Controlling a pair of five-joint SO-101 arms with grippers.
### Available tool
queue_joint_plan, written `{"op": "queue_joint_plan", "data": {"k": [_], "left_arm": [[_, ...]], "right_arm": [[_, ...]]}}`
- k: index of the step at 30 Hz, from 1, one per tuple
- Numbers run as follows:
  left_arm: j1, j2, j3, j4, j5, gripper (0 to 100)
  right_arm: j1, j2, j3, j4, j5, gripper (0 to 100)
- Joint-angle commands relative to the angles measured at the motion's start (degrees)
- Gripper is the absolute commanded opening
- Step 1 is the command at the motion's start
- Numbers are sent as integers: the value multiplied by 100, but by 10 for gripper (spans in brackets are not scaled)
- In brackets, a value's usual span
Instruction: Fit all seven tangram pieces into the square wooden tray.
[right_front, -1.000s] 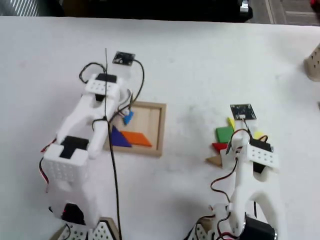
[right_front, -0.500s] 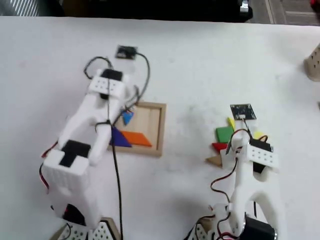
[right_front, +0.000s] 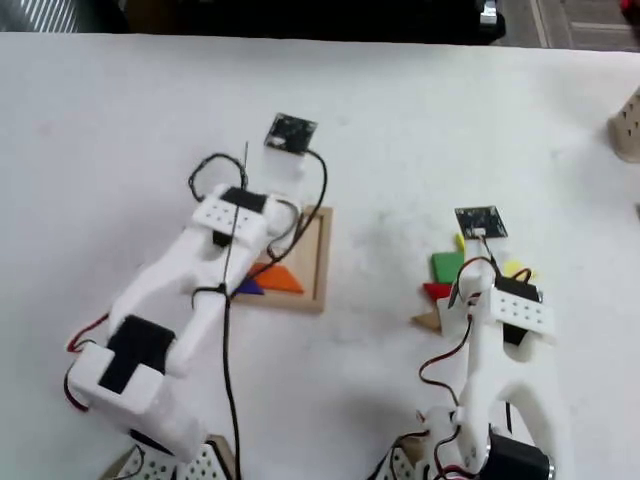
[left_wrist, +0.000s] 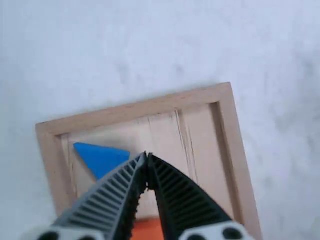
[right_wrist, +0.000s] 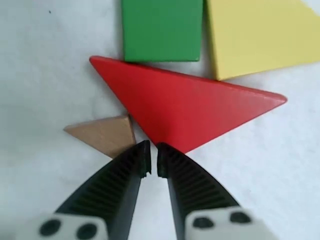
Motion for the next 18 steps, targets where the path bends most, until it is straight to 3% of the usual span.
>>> {"op": "queue_joint_plan", "data": {"k": [1, 6, 11, 18], "left_arm": [[4, 251, -35, -167, 422, 22], [-549, 330, -457, 545, 457, 22], [-1288, 286, -536, 712, 466, 23], [-1262, 268, -563, 932, 466, 23]], "right_arm": [[-31, 48, -79, -101, 62, 39], [48, 48, -79, -101, 62, 39], [48, 48, -79, -101, 62, 39], [48, 48, -79, -101, 62, 39]]}}
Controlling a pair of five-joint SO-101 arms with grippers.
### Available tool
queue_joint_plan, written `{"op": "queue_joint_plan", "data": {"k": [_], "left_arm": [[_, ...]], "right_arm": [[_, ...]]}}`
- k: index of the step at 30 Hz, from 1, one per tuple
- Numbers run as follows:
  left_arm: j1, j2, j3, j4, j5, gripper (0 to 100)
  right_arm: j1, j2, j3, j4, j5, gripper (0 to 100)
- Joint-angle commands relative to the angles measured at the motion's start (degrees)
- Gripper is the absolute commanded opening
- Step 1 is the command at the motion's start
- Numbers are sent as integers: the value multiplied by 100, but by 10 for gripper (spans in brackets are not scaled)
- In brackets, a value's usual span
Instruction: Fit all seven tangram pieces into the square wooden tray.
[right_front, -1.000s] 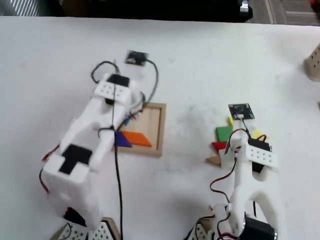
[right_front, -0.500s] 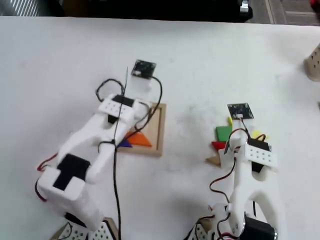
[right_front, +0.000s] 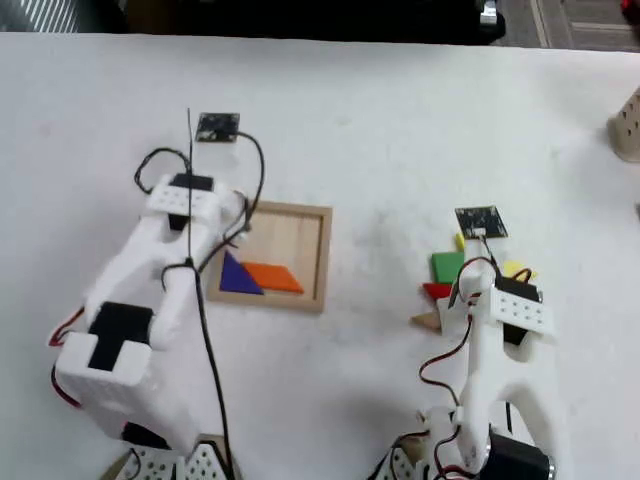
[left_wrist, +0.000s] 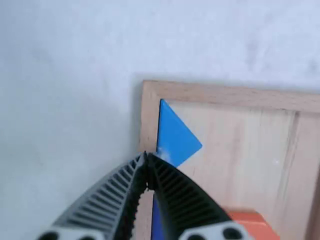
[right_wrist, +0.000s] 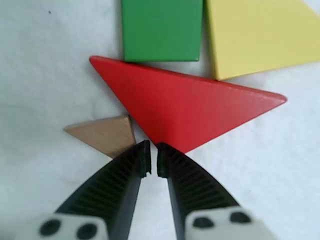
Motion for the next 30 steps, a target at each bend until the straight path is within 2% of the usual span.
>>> {"op": "queue_joint_plan", "data": {"k": [1, 7, 12, 17, 23, 30], "left_arm": [[66, -101, -343, 273, 62, 23], [154, -725, -396, 598, 44, 23], [145, -1473, 387, -334, 44, 22], [444, -2158, 1424, -1275, 9, 22], [523, -2800, 1908, -1345, 9, 23], [558, -2826, 1899, -1363, 9, 24]], "right_arm": [[48, 48, -79, -101, 62, 39], [22, 48, -79, -101, 62, 39], [22, 48, -79, -101, 62, 39], [22, 48, -79, -101, 62, 39], [40, 48, -79, -101, 62, 39], [48, 48, -70, -92, 62, 39]]}}
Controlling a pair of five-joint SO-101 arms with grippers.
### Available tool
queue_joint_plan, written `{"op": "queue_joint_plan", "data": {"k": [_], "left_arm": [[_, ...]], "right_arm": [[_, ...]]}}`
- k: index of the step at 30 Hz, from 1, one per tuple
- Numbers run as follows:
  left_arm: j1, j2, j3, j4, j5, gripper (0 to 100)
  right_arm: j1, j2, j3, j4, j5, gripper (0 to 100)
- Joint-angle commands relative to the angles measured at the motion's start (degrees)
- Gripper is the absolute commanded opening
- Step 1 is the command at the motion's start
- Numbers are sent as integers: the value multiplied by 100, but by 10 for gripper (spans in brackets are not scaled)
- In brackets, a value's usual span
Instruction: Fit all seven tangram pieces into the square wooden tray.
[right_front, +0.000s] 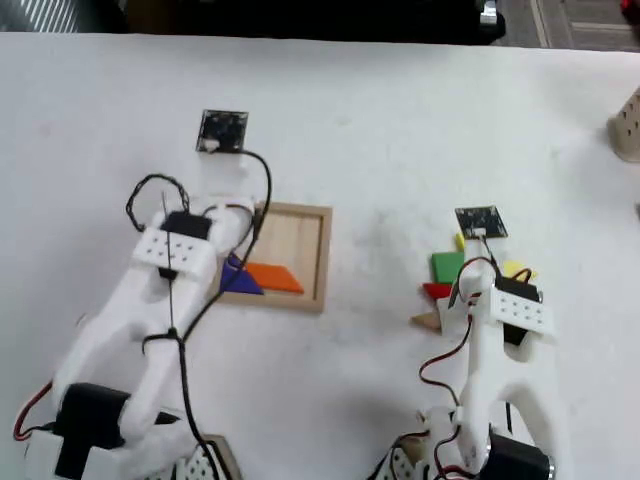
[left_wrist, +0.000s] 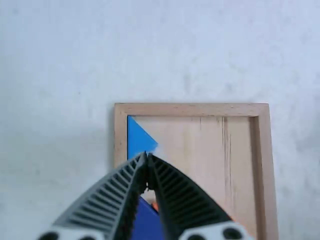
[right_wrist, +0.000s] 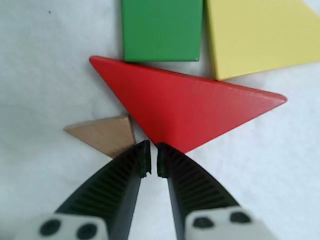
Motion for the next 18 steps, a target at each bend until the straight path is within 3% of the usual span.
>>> {"op": "queue_joint_plan", "data": {"k": [1, 5, 10, 18], "left_arm": [[92, -286, -62, -211, 0, 24], [101, -127, -62, -580, 0, 24], [286, 1051, -774, -633, 0, 23], [251, 2615, -2365, 510, 0, 23]], "right_arm": [[48, 48, -70, -84, 62, 39], [48, 48, -70, -75, 62, 39], [48, 48, -70, -75, 62, 39], [57, 48, -62, -66, 62, 36]]}}
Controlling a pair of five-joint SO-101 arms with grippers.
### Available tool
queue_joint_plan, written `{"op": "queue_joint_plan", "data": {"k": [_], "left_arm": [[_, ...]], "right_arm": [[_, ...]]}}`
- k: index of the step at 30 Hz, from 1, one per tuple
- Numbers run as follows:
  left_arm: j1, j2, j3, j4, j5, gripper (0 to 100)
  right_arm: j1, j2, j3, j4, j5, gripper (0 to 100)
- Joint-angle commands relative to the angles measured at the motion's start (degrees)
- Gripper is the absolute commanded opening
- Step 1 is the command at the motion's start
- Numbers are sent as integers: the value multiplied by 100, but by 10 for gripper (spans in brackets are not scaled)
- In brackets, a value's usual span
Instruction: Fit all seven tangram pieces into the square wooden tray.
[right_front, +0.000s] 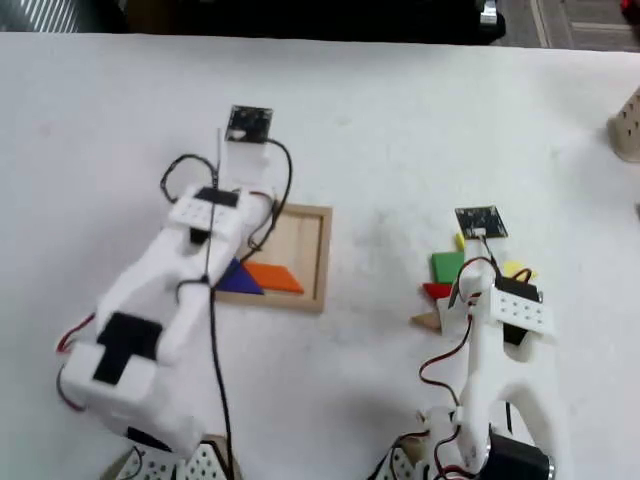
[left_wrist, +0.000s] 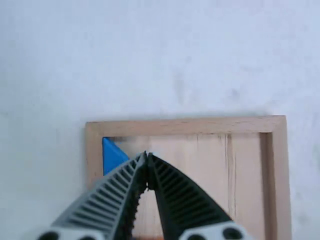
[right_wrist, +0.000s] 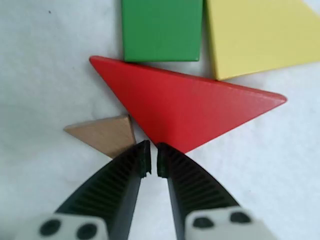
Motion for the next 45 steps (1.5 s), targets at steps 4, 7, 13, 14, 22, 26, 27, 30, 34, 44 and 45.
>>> {"op": "queue_joint_plan", "data": {"k": [4, 7, 13, 14, 22, 26, 27, 30, 34, 44, 45], "left_arm": [[-119, 470, -958, 747, -9, 23], [-391, 479, -949, 782, -9, 23], [-664, 426, -1081, 993, 26, 23], [-646, 426, -1108, 1064, 26, 23], [-593, -330, -879, 1354, 35, 22], [-198, -919, -132, 1064, -9, 22], [-57, -1051, 105, 941, -9, 22], [347, -1446, 765, 703, -141, 22], [681, -1877, 1284, 668, -589, 23], [558, -1587, 1380, 176, -607, 23], [567, -1455, 1371, 185, -607, 23]], "right_arm": [[57, 48, -62, -66, 62, 36], [154, 48, -62, -66, 62, 38], [154, 40, -62, -66, 62, 38], [154, 40, -62, -66, 62, 38], [136, 48, -62, -66, 62, 38], [136, 48, -62, -66, 62, 38], [136, 48, -62, -66, 62, 38], [136, 48, -62, -66, 62, 38], [136, 48, -62, -66, 70, 38], [136, 48, -62, -66, 70, 38], [136, 48, -62, -66, 70, 38]]}}
